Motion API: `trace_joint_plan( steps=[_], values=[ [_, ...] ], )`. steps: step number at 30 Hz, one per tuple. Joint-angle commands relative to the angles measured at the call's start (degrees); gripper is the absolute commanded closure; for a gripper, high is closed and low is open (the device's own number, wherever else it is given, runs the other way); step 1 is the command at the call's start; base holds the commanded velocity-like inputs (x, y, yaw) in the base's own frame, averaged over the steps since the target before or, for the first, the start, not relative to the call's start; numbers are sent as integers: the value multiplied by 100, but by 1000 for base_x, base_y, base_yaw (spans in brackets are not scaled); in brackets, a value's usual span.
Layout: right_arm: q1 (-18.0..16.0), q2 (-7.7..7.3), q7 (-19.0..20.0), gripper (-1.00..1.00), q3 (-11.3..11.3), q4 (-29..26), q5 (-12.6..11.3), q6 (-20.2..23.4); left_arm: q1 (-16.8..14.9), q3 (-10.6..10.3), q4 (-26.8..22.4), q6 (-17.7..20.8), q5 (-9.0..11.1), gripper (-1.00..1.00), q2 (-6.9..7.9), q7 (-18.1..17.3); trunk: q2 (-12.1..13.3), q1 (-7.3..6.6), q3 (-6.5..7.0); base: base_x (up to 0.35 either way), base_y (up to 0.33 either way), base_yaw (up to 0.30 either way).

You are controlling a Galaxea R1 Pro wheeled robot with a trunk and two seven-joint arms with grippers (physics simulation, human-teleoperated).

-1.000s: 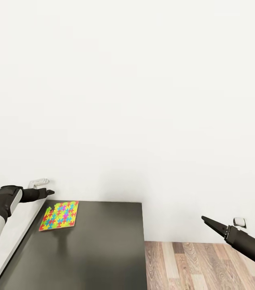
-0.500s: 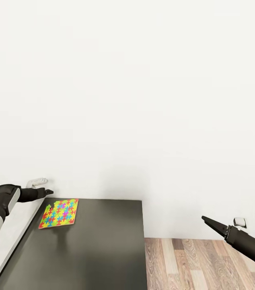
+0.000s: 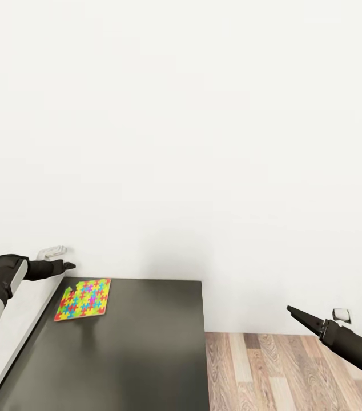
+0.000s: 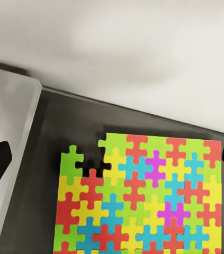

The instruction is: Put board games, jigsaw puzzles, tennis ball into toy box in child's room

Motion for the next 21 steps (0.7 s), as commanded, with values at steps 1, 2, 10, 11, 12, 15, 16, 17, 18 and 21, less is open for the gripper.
trace_joint_plan(
  steps=[1, 2, 10, 11, 12, 15, 16, 17, 18, 21],
  values=[
    [-5, -2, 23, -100, -8, -1, 8, 22, -7, 36, -5, 32, -36, -100, -4, -38, -12, 3, -20, 0, 0, 0],
    [-5, -4, 24, -100, -12, -1, 8, 23, -12, 37, -4, 33, -32, -100, -5, -38, -12, 3, -30, 0, 0, 0],
    [-5, -7, 32, -100, -19, -1, 8, 23, -68, 43, -2, 38, -23, -100, -7, -43, -12, 3, -105, 0, 0, 0],
    [-5, -7, 32, -100, -19, -1, 8, 23, -73, 44, -2, 38, -23, -100, -7, -45, -12, 3, -114, 0, 0, 0],
    [-5, -8, 33, -100, -19, -1, 8, 23, -81, 47, -2, 38, -22, -100, -9, -49, -12, 3, -123, 0, 0, 0],
    [-5, -8, 33, -100, -19, -1, 8, 23, -87, 51, -2, 38, -22, -100, -23, -52, -12, 3, -151, 0, 0, 0],
    [-5, -8, 33, -100, -19, -1, 8, 23, -88, 52, -2, 37, -22, -100, -28, -55, -12, 3, -161, 0, 0, 0],
    [-5, -8, 33, -100, -19, -1, 8, 23, -90, 53, -2, 35, -20, -100, -33, -57, -12, 3, -170, 0, 0, 0],
    [-5, -8, 33, -100, -19, -1, 8, 23, -90, 54, -2, 34, -19, -100, -35, -60, -12, 3, -179, 0, 0, 0],
    [-5, -8, 38, -100, -21, -1, 8, 23, -95, 52, -2, 34, -16, -100, -35, -106, -12, 3, -207, 0, 0, 0]
  ],
)
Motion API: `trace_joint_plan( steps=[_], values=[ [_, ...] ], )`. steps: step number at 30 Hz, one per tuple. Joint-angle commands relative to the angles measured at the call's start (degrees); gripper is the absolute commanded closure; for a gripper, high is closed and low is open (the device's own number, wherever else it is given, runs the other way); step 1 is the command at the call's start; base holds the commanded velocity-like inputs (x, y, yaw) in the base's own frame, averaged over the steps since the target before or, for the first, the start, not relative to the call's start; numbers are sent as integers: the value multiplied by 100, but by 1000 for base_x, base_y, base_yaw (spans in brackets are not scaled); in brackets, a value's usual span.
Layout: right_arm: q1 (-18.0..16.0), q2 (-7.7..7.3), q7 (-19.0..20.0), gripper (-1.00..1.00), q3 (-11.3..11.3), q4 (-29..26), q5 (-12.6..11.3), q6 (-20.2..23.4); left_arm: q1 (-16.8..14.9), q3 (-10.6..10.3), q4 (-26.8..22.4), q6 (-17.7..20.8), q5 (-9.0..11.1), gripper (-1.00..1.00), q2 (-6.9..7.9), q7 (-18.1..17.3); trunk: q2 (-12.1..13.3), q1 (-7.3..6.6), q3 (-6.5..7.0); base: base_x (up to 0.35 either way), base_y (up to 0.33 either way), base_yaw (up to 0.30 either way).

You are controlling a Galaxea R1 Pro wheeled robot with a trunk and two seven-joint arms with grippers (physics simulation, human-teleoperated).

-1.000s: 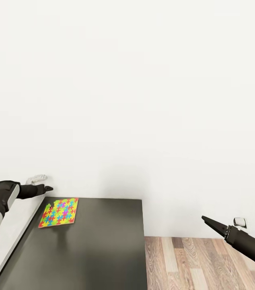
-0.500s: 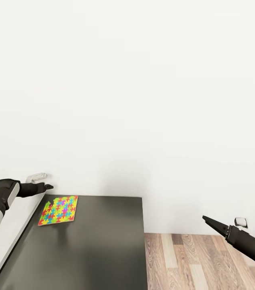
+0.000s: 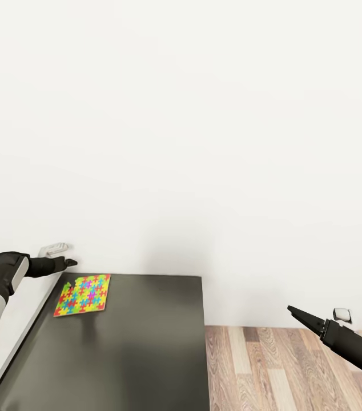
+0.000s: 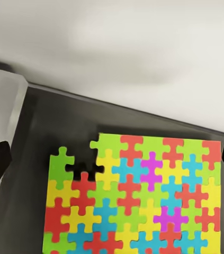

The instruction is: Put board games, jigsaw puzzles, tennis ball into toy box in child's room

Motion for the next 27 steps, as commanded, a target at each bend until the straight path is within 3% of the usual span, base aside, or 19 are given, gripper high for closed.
trace_joint_plan(
  steps=[1, 11, 27],
  values=[
    [-5, -1, 23, -100, -6, -1, 8, 22, -7, 34, -5, 33, -35, -100, -2, -70, -11, 3, -20, 0, 0, 0],
    [-5, -9, 33, -100, -11, -1, 8, 22, -34, 31, -5, 27, -41, -100, 18, -502, -11, 3, -113, 0, 0, 0],
    [-5, -9, 36, -100, -12, -1, 8, 22, -39, 25, -5, 21, -41, -100, 41, -558, -11, 3, -263, 0, 0, 0]
  ],
)
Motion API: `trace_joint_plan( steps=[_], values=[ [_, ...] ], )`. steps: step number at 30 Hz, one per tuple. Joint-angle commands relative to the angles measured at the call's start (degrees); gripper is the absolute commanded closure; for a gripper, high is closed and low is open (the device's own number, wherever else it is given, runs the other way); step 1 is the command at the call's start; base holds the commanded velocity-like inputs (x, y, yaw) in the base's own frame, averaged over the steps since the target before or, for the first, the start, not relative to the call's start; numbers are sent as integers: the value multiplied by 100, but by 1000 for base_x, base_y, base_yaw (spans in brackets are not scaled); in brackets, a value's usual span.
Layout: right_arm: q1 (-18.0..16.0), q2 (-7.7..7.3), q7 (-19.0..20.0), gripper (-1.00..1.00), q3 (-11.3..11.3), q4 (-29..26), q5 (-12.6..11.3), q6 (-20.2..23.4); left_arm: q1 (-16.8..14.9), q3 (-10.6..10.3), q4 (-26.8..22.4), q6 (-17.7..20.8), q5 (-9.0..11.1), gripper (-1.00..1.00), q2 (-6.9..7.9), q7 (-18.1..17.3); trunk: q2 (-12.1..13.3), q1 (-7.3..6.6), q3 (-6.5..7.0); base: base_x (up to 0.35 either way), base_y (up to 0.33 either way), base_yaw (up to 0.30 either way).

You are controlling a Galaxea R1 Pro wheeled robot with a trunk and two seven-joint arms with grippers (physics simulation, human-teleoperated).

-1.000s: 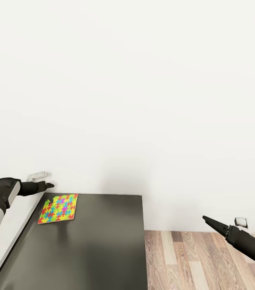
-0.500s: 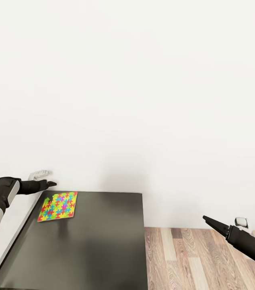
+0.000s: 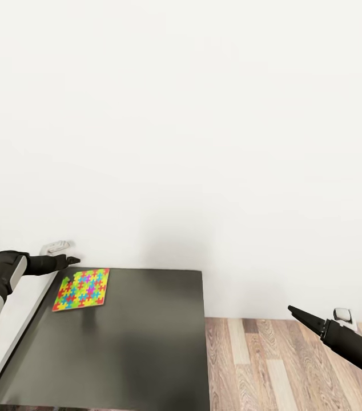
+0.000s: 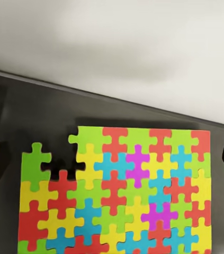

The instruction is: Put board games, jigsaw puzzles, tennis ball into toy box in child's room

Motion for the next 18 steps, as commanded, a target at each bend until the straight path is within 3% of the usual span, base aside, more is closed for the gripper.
trace_joint_plan(
  steps=[1, 6, 11, 18],
  values=[
    [-5, -1, 22, -100, -5, -1, 8, 22, -5, 37, -5, 37, -35, -100, 0, -38, -11, 3, -19, 0, 0, 0],
    [-5, -1, 22, -100, -6, -1, 8, 22, -15, 43, -5, 41, -31, -100, 65, -88, -11, 3, -66, 0, 0, 0],
    [-5, -1, 22, -100, -9, -1, 8, 22, -108, 54, 1, 45, -33, -100, 239, -339, -11, 3, -113, 0, 0, 0],
    [-5, -1, 22, -100, -13, -1, 8, 22, -162, 58, 4, 45, -41, -100, 308, -527, -11, 3, -178, 0, 0, 0]
  ],
)
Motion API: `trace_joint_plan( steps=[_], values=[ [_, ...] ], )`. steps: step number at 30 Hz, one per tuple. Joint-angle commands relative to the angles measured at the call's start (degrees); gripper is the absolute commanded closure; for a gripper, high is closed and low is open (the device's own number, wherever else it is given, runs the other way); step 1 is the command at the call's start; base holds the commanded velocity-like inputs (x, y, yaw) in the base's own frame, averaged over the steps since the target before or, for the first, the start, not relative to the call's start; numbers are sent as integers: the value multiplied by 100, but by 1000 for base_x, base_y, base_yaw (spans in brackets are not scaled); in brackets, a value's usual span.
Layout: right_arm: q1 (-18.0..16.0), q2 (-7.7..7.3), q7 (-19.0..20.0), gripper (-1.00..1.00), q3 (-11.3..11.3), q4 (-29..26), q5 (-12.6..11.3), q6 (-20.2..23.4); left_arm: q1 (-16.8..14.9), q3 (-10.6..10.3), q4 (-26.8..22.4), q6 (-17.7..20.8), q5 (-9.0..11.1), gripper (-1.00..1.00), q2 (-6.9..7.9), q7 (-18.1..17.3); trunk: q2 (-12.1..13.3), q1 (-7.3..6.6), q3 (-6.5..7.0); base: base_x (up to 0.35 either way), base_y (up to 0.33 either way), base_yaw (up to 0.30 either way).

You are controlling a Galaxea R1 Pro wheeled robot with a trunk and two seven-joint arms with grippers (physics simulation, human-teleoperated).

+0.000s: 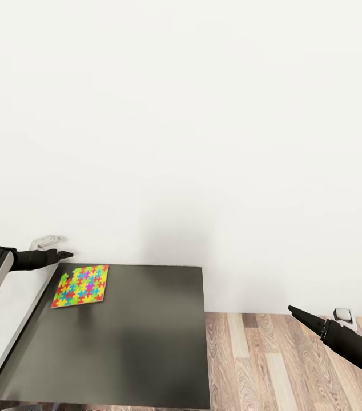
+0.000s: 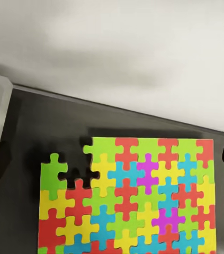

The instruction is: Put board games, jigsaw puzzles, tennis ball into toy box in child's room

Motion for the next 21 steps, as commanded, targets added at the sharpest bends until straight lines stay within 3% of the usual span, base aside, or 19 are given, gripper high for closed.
trace_joint_plan(
  steps=[1, 21],
  values=[
    [-4, -1, 22, -100, -5, -1, 8, 22, -8, 37, -4, 39, -36, -100, -3, -45, -11, 3, -19, 0, 0, 0],
    [-4, -1, 22, -100, -5, -1, 8, 22, -16, 32, 5, 10, -37, -100, -39, -76, -11, 3, -206, 0, 0, 0]
  ],
)
